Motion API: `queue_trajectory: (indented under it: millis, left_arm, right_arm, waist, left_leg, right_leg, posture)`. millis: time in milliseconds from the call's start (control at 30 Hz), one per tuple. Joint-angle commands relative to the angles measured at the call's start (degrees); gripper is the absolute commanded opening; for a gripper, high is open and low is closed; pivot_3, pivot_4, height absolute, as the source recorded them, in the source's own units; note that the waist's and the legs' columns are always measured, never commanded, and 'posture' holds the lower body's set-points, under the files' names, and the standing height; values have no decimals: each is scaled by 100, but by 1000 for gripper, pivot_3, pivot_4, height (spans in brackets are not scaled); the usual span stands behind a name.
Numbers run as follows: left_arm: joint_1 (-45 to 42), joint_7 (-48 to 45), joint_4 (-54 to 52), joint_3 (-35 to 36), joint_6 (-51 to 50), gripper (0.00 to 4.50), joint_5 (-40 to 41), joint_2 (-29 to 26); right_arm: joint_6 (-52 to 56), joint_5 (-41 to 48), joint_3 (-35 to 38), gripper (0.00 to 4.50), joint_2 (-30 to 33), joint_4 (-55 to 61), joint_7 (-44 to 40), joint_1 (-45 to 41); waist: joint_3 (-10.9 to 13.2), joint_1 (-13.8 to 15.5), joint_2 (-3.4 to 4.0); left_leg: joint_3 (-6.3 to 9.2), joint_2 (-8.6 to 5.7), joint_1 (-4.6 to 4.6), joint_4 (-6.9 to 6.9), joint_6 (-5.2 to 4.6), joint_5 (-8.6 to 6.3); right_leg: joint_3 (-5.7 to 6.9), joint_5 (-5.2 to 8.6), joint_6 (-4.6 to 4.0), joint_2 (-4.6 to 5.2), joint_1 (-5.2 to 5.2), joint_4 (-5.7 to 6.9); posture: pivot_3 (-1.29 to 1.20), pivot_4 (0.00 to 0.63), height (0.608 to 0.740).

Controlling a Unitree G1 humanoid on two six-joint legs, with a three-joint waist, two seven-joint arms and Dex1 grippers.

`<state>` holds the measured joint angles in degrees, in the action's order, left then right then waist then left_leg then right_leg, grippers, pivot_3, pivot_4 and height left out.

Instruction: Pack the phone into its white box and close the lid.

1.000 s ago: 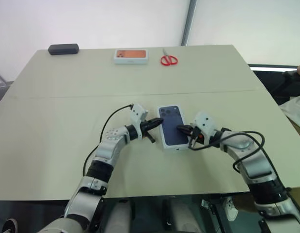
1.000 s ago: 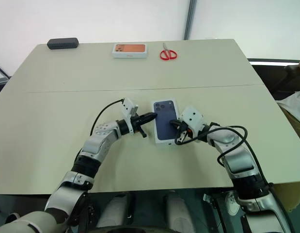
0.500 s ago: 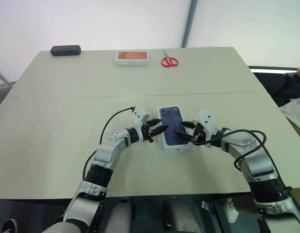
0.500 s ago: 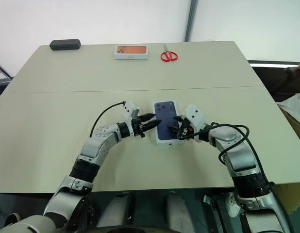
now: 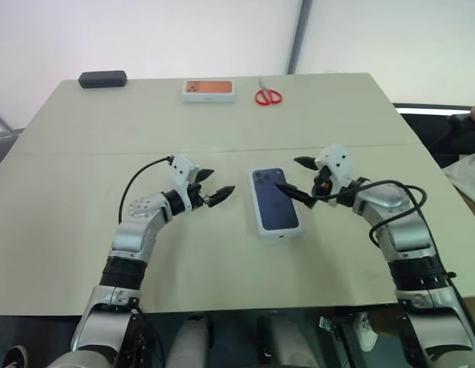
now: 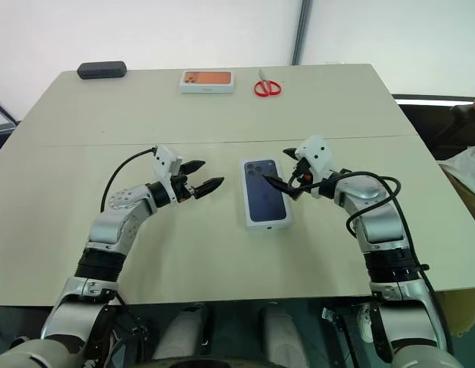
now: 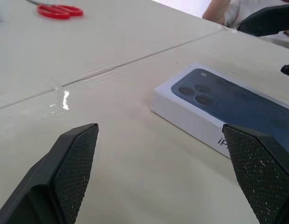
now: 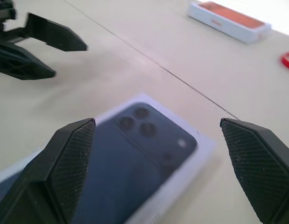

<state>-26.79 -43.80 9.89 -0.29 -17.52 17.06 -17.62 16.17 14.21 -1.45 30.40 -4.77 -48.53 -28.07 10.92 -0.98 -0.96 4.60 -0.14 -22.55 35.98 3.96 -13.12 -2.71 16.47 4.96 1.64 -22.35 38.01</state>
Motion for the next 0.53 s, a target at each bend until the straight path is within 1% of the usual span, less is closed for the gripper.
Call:
queue_trajectory:
  millis: [33,100,200,300,433,533]
  left_arm:
    - [543,-256,-783,349,92,4476,262,-457]
    - [819,-349,-1044,460,8,4476,397,-656]
    - [1491,-499,-1403,783,-51,4476,520,-1135]
    - [1944,-593,-1633,1019,-67,4476,645,-1437]
    - [2541,-727,-1699,1549,-21,4476,766,-1889]
    - [2845,-778,-1675,1889,93,4476,811,-2102]
  right_arm:
    - [-228,167,251,4486,280,262,-314,267]
    - [-205,272,333,4486,419,381,-444,439]
    - [-7,561,633,4486,814,712,-745,913]
    - [81,734,851,4486,1136,926,-945,1303]
    - [161,978,1375,4486,1614,946,-1238,1827]
    - [271,1144,1689,4486,1818,875,-1358,2059]
  waist:
    - [0,-4,0]
    - [1,-3,2]
    - [4,-5,5]
    - [5,0,6]
    - [5,5,5]
    - [5,10,6]
  left_leg:
    - [0,1,0,-1,0,0]
    - [0,4,0,-7,-1,-1]
    - [0,7,-1,-8,-1,-1]
    - [-6,11,2,-7,-2,-1]
    - [-11,20,3,-7,-3,-2]
    - [-15,21,2,-8,-4,-3]
  right_leg:
    - [-1,0,0,2,0,-1]
    - [-1,0,0,2,-4,-2]
    - [-2,0,-1,2,-7,0]
    - [-7,4,-7,4,-3,-3]
    - [-10,15,-25,4,-2,-7]
    - [-13,16,-27,5,-6,-7]
  posture:
    - [0,150,740]
    - [0,150,740]
    - [0,150,740]
    - [0,150,740]
    - [0,150,740]
    - [0,150,740]
